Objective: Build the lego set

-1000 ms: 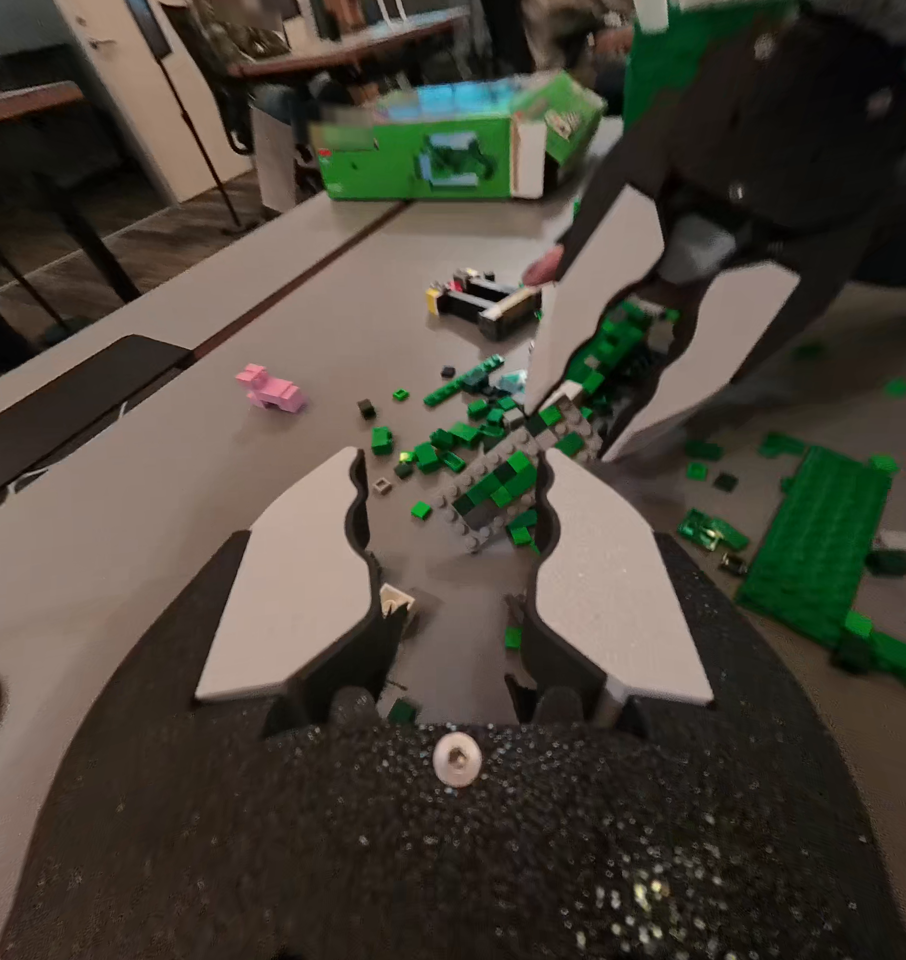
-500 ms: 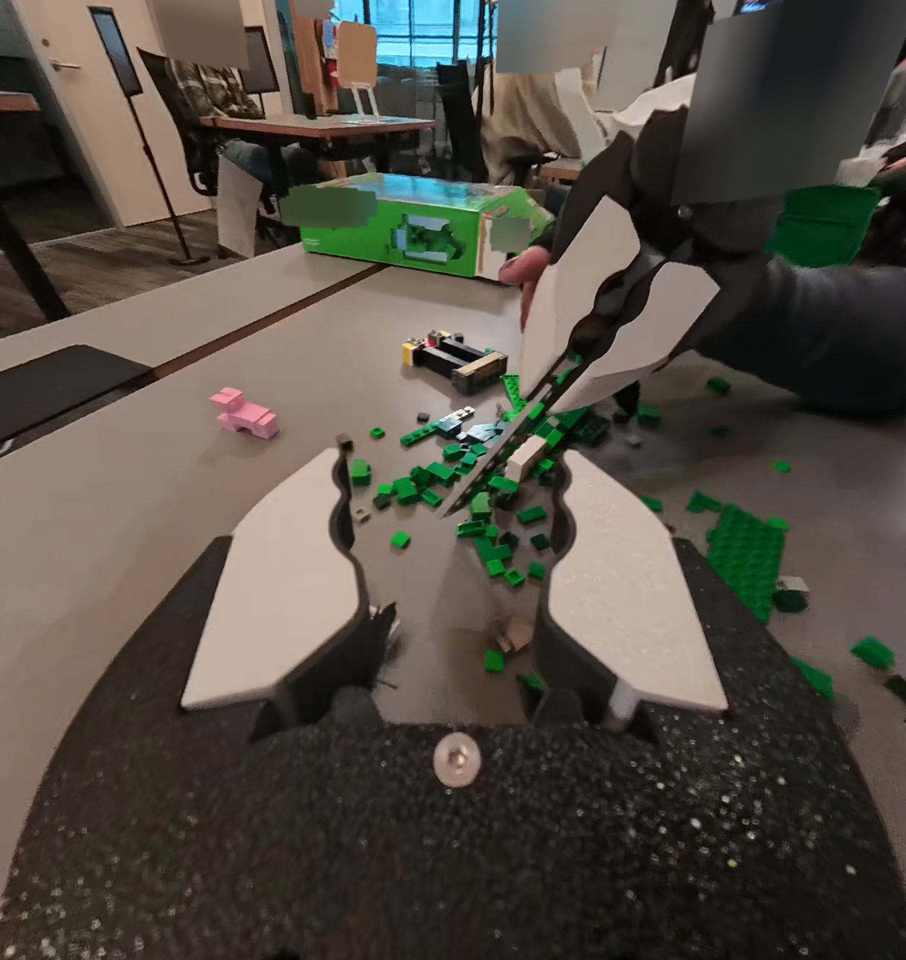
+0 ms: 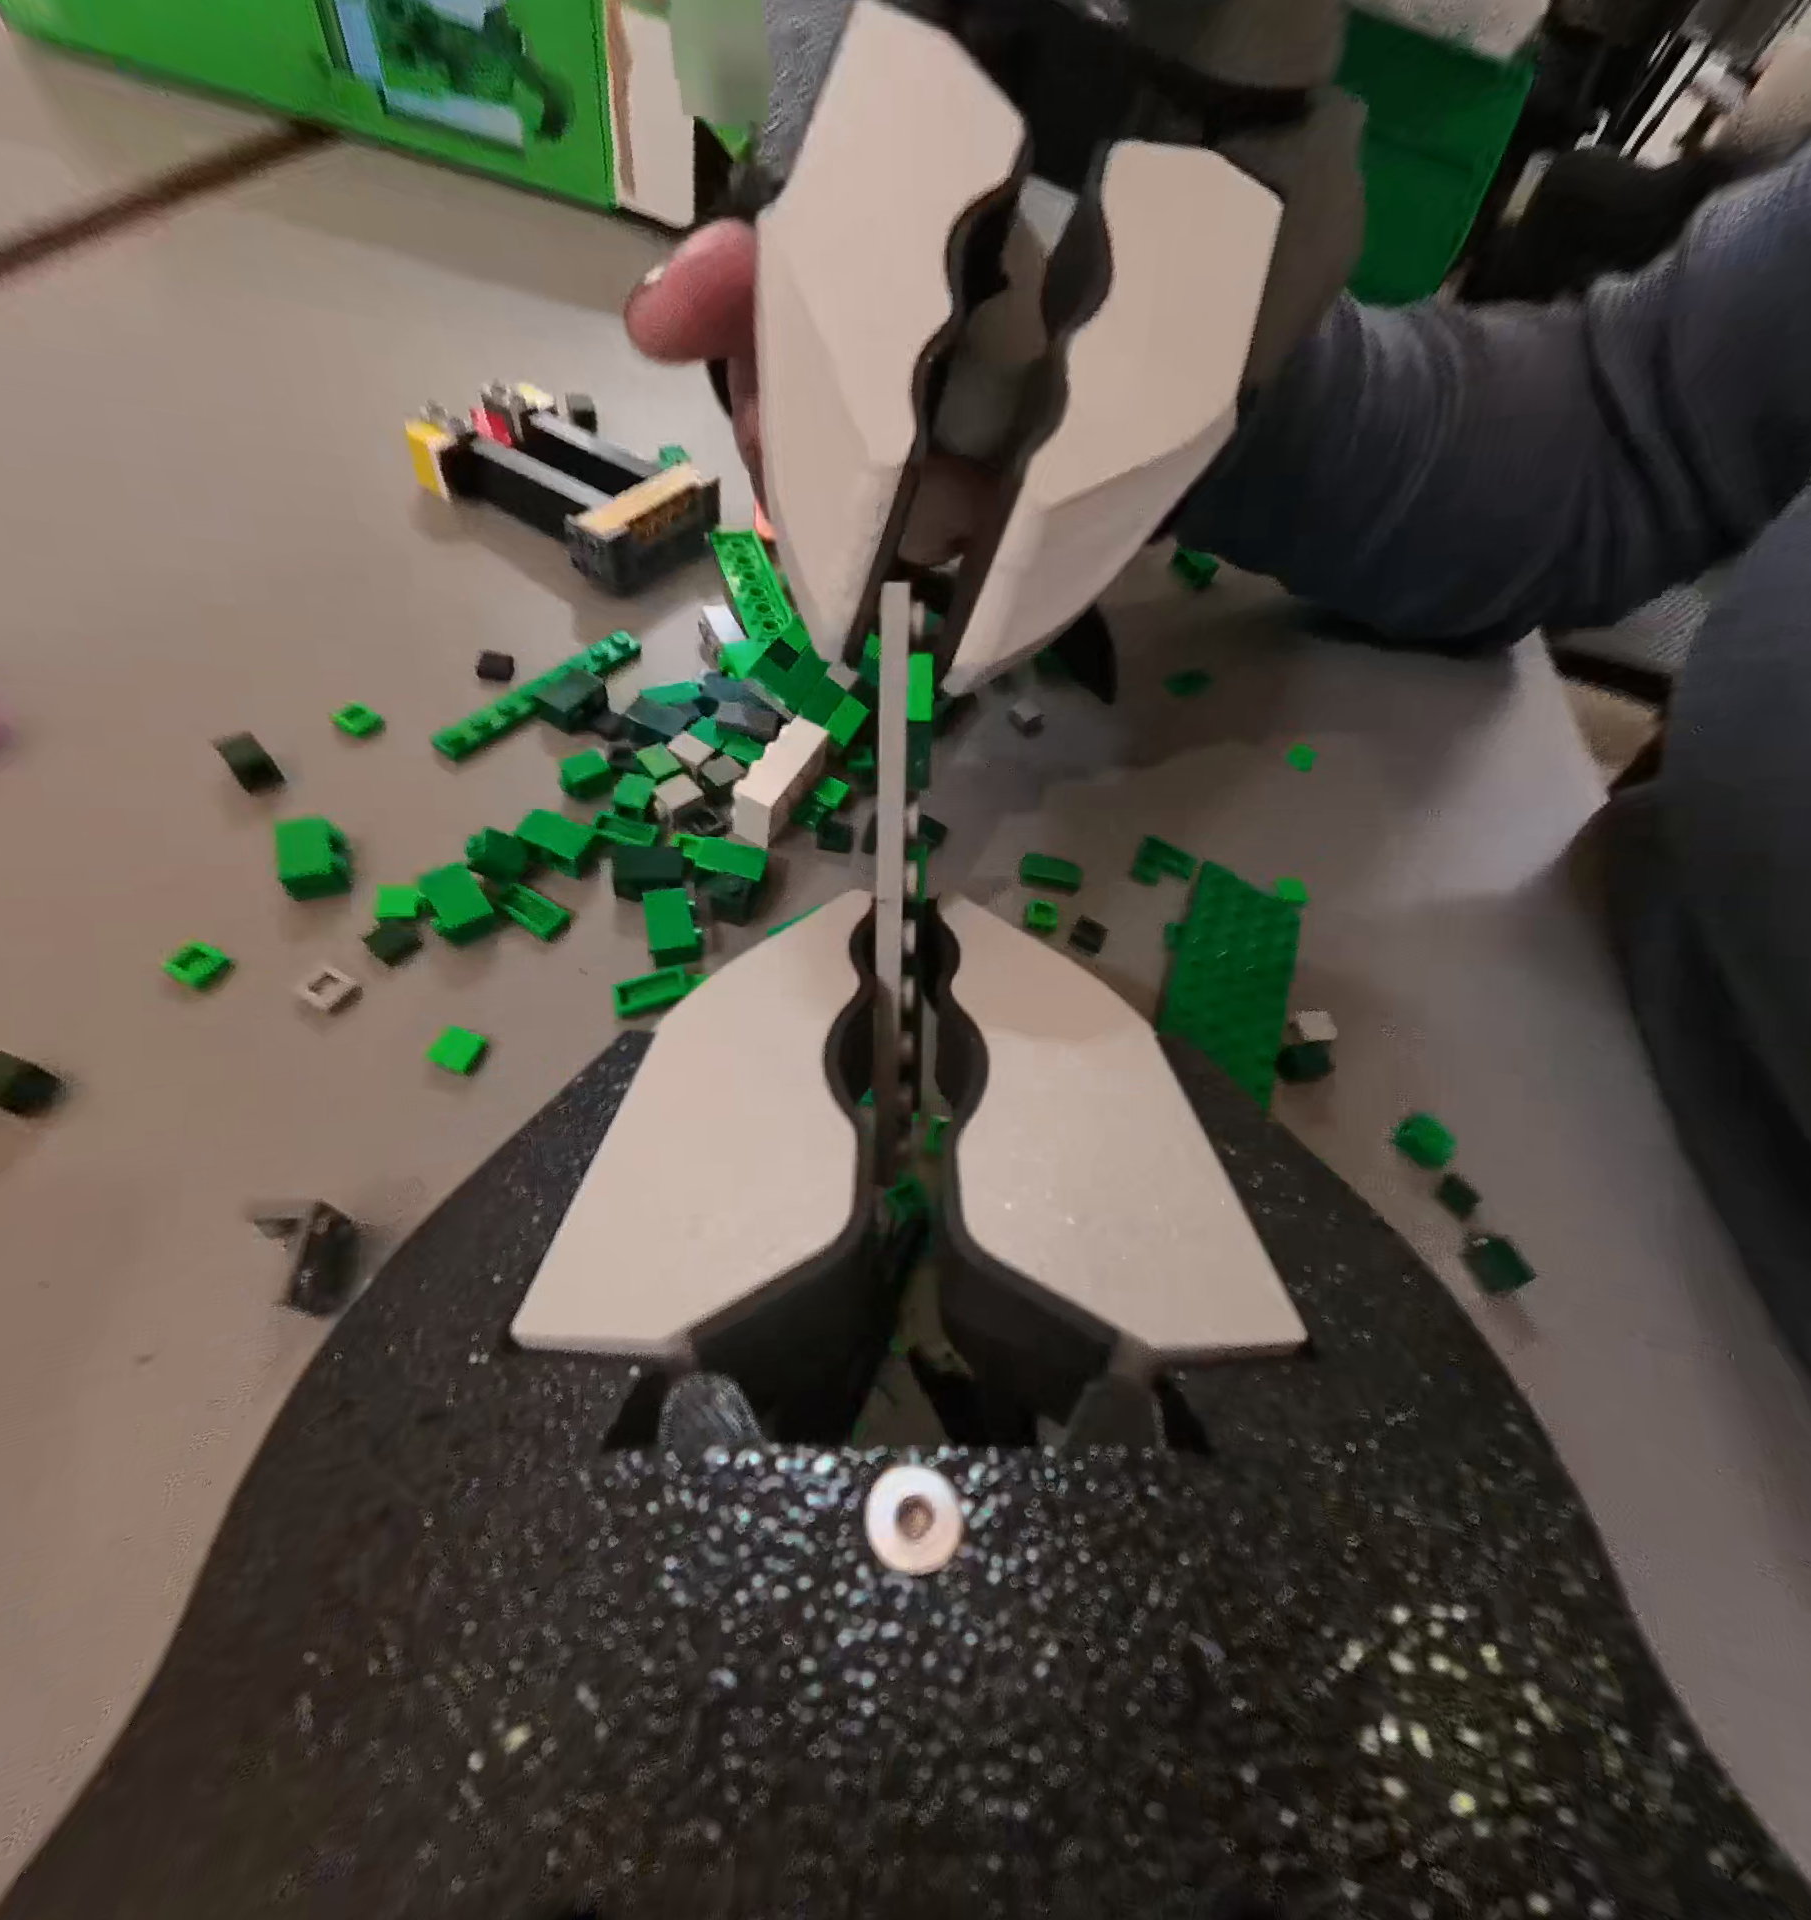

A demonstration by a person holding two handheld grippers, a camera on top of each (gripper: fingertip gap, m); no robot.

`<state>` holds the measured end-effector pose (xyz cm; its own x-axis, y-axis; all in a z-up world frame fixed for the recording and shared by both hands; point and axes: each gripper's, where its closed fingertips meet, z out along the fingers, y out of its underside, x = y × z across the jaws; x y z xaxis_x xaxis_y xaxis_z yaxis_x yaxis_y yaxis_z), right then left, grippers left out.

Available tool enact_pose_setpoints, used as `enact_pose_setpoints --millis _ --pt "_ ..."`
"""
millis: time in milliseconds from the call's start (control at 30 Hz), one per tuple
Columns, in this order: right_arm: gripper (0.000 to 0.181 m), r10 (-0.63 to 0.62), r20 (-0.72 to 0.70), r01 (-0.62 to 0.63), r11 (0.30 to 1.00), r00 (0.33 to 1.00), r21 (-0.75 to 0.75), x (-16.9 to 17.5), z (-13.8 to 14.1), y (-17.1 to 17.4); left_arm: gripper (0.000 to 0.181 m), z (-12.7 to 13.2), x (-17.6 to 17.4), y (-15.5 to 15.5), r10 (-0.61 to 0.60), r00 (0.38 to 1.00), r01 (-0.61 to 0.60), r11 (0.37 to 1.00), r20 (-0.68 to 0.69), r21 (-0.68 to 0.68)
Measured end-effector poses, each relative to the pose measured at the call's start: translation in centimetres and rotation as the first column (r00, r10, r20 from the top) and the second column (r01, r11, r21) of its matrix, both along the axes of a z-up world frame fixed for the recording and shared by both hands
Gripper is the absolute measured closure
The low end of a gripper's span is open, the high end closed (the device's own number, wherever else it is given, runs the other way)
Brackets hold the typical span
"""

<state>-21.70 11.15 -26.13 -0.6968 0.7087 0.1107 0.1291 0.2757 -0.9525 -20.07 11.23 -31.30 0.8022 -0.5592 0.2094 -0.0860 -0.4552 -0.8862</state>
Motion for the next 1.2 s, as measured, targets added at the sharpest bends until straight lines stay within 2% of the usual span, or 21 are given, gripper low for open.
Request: enact_pose_setpoints --millis 33,100,200,300,367,433,500,533,633,733,933,967,1033,1067,1133,1200 --pt "0.166 -0.012 -0.013 0.012 0.999 1.000 0.050 0.0 -0.3 0.2 0.175 0.0 0.0 0.1 0.016 0.999 -0.014 0.999 0.047 -0.044" --pt "0.138 -0.017 -0.031 0.023 0.978 0.999 0.207 0.1 -1.2 0.5 0.175 0.0 0.1 -0.1 0.041 0.985 -0.016 0.988 0.165 -0.155" --pt "0.115 -0.003 -0.065 0.035 0.866 0.998 0.498 0.3 -2.9 0.4 0.175 -0.5 0.2 -0.7 0.096 0.953 -0.003 0.952 0.289 -0.306" --pt "0.114 0.045 -0.123 0.060 0.675 0.991 0.735 0.1 -4.3 -0.2 0.175 -1.5 0.8 -1.5 0.104 0.939 0.043 0.910 0.328 -0.413" --pt "0.115 0.071 -0.119 0.061 0.547 0.990 0.835 0.0 -5.5 -0.4 0.175 -1.6 1.6 -2.0 0.080 0.936 0.086 0.894 0.344 -0.440" --pt "0.118 0.079 -0.100 0.050 0.482 0.992 0.875 0.0 -6.4 -0.5 0.175 -1.7 2.2 -2.5 0.058 0.944 0.104 0.882 0.326 -0.460" --pt "0.137 0.092 -0.113 0.060 0.450 0.989 0.891 -0.1 -6.6 -0.7 0.175 -2.0 2.3 -2.8 0.053 0.958 0.092 0.874 0.281 -0.478" --pt "0.138 0.093 -0.116 0.064 0.440 0.989 0.896 -0.1 -6.6 -0.7 0.175 -2.0 2.3 -2.9 0.054 0.964 0.081 0.874 0.261 -0.478" --pt "0.140 0.043 -0.131 0.097 0.454 0.990 0.886 -0.6 -6.4 -0.2 0.174 -1.7 1.8 -2.4 0.057 0.967 0.052 0.909 0.248 -0.414" --pt "0.142 0.010 -0.132 0.108 0.520 0.991 0.848 -0.7 -6.1 0.5 0.173 -1.1 1.5 -1.6 0.059 0.957 0.041 0.941 0.283 -0.336" --pt "0.143 -0.022 -0.091 0.085 0.627 0.996 0.775 -0.6 -6.7 1.2 0.172 -1.2 1.4 -0.8 0.057 0.952 0.031 0.959 0.300 -0.281" --pt "0.143 -0.045 -0.098 0.103 0.652 0.994 0.751 -0.8 -6.5 1.4 0.169 -0.8 1.2 -0.7 0.060 0.949 0.023 0.966 0.309 -0.257" --pt "0.143 -0.074 -0.124 0.141 0.683 0.989 0.717 -1.1 -6.0 1.7 0.145 0.4 1.1 -0.5 0.055 0.924 0.028 0.977 0.378 -0.212" --pt "0.143 -0.069 -0.140 0.148 0.698 0.988 0.700 -1.3 -5.8 1.4 0.128 0.7 0.6 -0.1 0.092 0.912 -0.008 0.978 0.400 -0.207" --pt "0.143 -0.049 -0.194 0.169 0.724 0.980 0.669 -1.5 -5.4 0.5 0.130 0.7 0.2 0.2 0.109 0.903 -0.031 0.981 0.414 -0.190" --pt "0.143 -0.035 -0.252 0.206 0.689 0.967 0.695 -1.8 -5.5 0.2 0.146 0.6 0.6 -0.1 0.075 0.905 0.009 0.980 0.419 -0.197"
